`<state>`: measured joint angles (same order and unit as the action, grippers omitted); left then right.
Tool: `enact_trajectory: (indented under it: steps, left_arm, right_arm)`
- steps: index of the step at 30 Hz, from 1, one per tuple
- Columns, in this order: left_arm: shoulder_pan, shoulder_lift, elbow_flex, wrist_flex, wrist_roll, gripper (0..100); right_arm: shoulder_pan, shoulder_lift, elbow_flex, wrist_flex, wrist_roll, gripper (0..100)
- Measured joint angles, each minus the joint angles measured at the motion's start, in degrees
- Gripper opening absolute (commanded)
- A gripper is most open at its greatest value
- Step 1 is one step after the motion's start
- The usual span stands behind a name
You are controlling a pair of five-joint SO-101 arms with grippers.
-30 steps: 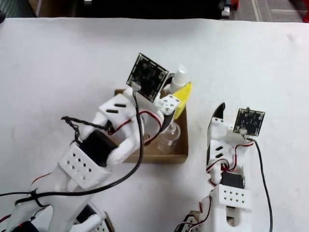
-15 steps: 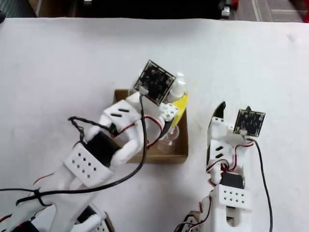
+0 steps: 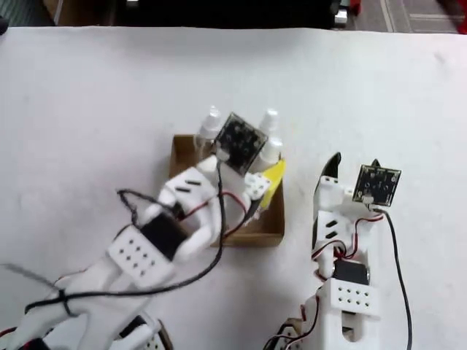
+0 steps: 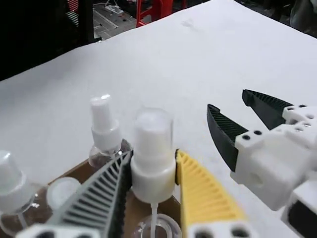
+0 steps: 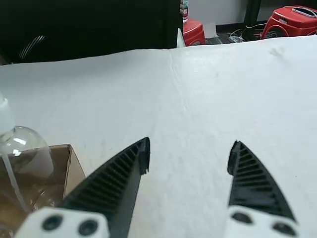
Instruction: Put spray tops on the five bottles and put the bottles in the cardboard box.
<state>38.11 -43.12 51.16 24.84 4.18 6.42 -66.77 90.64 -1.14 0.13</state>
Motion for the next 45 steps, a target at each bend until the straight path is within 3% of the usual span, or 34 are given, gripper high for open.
enact_trajectory:
  steps: [9, 14, 24, 37, 45]
  left_arm:
    - [0.4, -20.7, 12.1, -2.8, -1.9, 2]
    - [0.6, -21.3, 15.7, -5.6, -3.2, 2]
    - [0.7, -20.0, 25.7, -21.5, -10.6, 2]
    - [1.4, -20.0, 25.8, -22.2, -11.0, 2]
    - [-1.1, -20.0, 25.8, -20.1, -5.3, 2]
  right_arm:
    - [-0.4, 0.0, 0.0, 0.0, 0.0, 23.3]
    - [-0.4, 0.0, 0.0, 0.0, 0.0, 23.3]
    - [-0.4, 0.0, 0.0, 0.0, 0.0, 23.3]
    - [-0.4, 0.0, 0.0, 0.0, 0.0, 23.3]
    - [-0.4, 0.0, 0.0, 0.0, 0.0, 23.3]
